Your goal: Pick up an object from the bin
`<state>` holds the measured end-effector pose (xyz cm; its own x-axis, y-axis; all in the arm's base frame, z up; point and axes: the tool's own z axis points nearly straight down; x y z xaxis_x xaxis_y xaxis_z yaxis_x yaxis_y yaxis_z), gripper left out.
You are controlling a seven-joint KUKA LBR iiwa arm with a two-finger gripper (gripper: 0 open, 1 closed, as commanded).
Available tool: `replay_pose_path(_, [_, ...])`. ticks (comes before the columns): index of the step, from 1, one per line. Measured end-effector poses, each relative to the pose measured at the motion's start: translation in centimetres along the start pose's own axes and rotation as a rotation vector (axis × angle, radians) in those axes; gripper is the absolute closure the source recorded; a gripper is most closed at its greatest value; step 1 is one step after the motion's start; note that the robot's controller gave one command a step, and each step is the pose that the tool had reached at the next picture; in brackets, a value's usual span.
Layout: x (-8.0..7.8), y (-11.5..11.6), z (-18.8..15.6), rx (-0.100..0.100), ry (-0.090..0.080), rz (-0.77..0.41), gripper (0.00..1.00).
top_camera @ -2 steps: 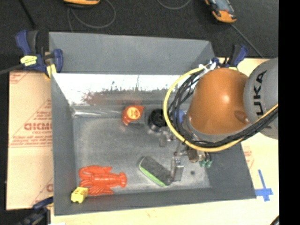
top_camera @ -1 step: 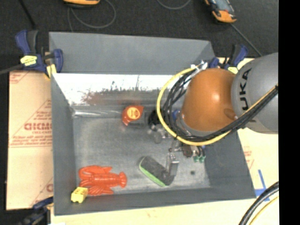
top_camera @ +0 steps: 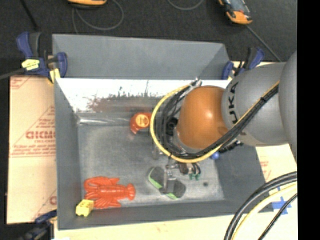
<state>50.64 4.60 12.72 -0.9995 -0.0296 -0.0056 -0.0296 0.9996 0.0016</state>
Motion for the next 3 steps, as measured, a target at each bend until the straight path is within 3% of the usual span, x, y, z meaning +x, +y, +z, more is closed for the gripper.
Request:
replay_pose_path(1, [0.2, 0.0, 2.6, 0.0, 0.006, 0.083, 0.0])
replay_pose_path(2, [2.0, -2.1, 1.5, 0.003, 0.007, 0.085, 0.0])
replay_pose_path(3, [0.0, -3.8, 5.6, 0.002, 0.005, 0.11, 1.0])
